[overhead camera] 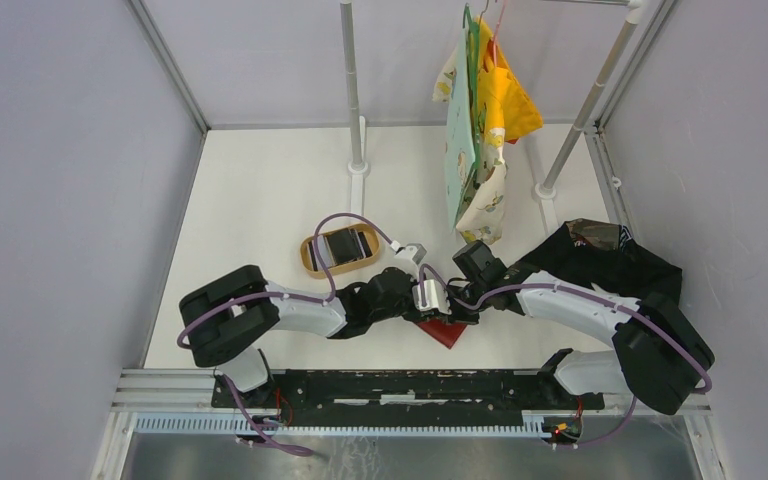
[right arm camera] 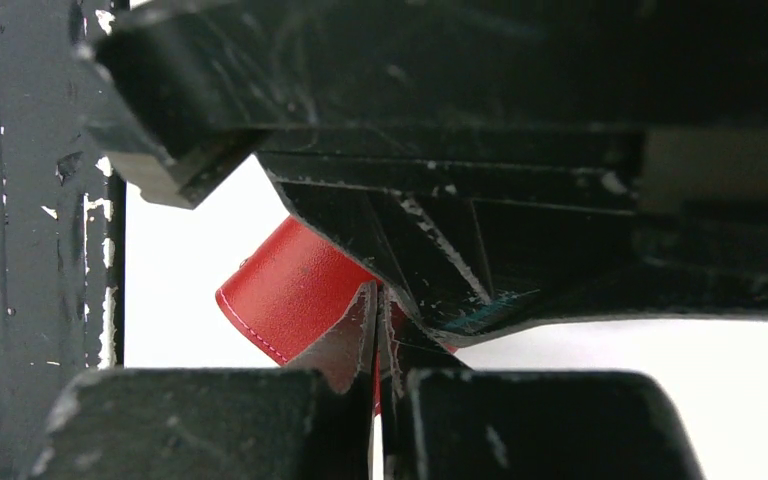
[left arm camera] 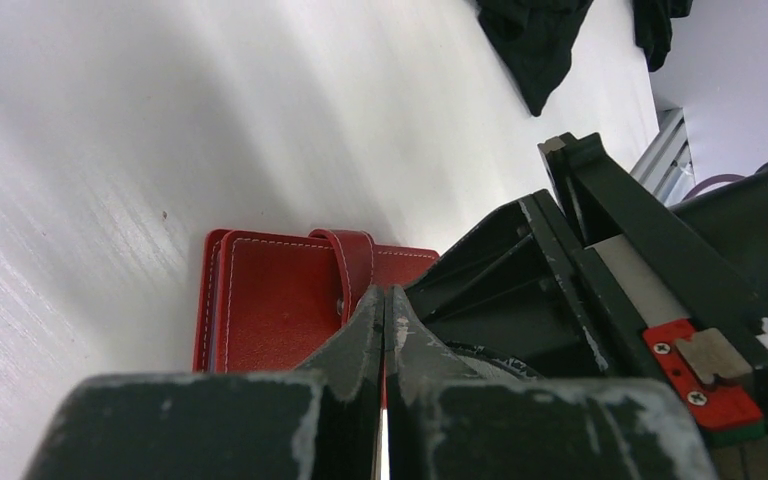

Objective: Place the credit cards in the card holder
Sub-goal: Close the card holder at the center of the board.

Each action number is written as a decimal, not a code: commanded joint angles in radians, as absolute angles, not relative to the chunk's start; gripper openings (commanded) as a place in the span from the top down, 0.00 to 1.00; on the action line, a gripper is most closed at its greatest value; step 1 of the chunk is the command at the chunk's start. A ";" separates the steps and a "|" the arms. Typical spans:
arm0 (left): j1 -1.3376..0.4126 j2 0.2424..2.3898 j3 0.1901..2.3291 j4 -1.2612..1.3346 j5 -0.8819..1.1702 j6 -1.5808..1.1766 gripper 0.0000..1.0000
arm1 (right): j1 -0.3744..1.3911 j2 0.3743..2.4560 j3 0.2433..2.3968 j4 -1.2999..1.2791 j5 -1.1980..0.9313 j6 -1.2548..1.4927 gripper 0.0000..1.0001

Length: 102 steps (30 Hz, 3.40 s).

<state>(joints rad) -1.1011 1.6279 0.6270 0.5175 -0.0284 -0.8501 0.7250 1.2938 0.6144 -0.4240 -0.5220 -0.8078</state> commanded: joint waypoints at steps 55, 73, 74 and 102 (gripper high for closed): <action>-1.186 1.780 0.532 0.376 -0.147 -1.015 0.98 | 0.716 1.258 0.676 -0.483 -0.535 -0.873 0.84; -1.185 1.771 0.531 0.370 -0.157 -1.011 0.98 | 0.692 1.286 0.668 -0.433 -0.504 -0.856 0.90; -1.185 1.771 0.530 0.370 -0.157 -1.011 0.98 | 0.692 1.287 0.665 -0.428 -0.503 -0.853 0.91; -1.186 1.808 0.462 0.498 -0.114 -1.066 0.98 | 0.787 1.392 0.624 -0.321 -0.414 -0.634 1.00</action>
<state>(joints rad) -1.1599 1.7309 0.5289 0.7090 -0.1833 -1.0470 0.7479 1.3205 0.6373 -0.4114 -0.4438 -0.6945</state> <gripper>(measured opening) 0.025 0.004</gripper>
